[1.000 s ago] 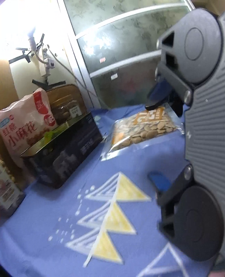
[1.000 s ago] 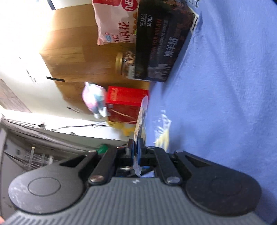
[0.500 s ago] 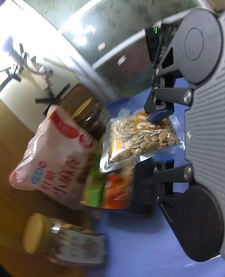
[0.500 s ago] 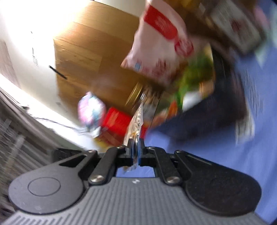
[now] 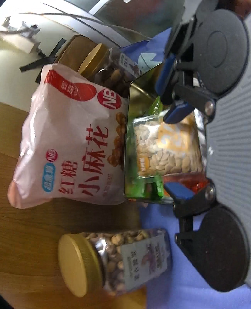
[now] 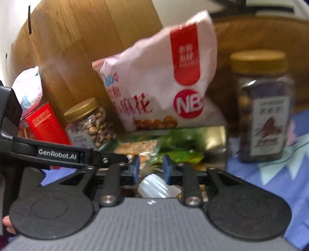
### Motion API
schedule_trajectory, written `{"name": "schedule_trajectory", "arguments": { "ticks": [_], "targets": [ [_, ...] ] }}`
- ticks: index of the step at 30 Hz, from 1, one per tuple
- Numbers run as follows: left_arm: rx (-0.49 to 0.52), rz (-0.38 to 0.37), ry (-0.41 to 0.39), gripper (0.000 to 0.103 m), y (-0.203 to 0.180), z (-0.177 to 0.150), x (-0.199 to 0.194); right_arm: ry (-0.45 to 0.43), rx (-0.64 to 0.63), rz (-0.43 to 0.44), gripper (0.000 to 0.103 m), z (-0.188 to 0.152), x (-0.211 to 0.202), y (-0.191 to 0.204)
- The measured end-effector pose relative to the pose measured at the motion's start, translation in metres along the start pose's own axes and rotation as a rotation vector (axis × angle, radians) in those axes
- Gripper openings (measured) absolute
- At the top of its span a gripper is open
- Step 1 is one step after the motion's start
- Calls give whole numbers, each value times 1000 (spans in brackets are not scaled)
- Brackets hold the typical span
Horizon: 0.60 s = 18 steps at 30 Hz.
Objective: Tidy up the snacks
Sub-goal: 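Lift the nut bag into the tin and open the left tool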
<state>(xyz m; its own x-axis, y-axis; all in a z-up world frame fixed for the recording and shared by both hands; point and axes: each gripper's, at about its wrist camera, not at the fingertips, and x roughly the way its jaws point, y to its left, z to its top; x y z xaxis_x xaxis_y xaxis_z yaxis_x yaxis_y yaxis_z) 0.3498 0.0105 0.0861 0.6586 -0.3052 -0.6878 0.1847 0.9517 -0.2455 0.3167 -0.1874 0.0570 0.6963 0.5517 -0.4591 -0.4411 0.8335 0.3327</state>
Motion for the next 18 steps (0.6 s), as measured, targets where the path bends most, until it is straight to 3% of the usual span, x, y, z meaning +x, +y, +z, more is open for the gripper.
{"name": "schedule_trajectory", "arguments": {
  "ticks": [6,16,18],
  "targets": [
    [80,161,-89,73,-17,-4,-32,-51,35,0,39,-2,-29,7],
    [191,253,-168,75,-63,-70,-92,-124,155,-17,41,-54,-104,18],
    [179,252,-160,87,-66,-88,-100,-121,186,-21,42,-66,-117,18]
  ]
}}
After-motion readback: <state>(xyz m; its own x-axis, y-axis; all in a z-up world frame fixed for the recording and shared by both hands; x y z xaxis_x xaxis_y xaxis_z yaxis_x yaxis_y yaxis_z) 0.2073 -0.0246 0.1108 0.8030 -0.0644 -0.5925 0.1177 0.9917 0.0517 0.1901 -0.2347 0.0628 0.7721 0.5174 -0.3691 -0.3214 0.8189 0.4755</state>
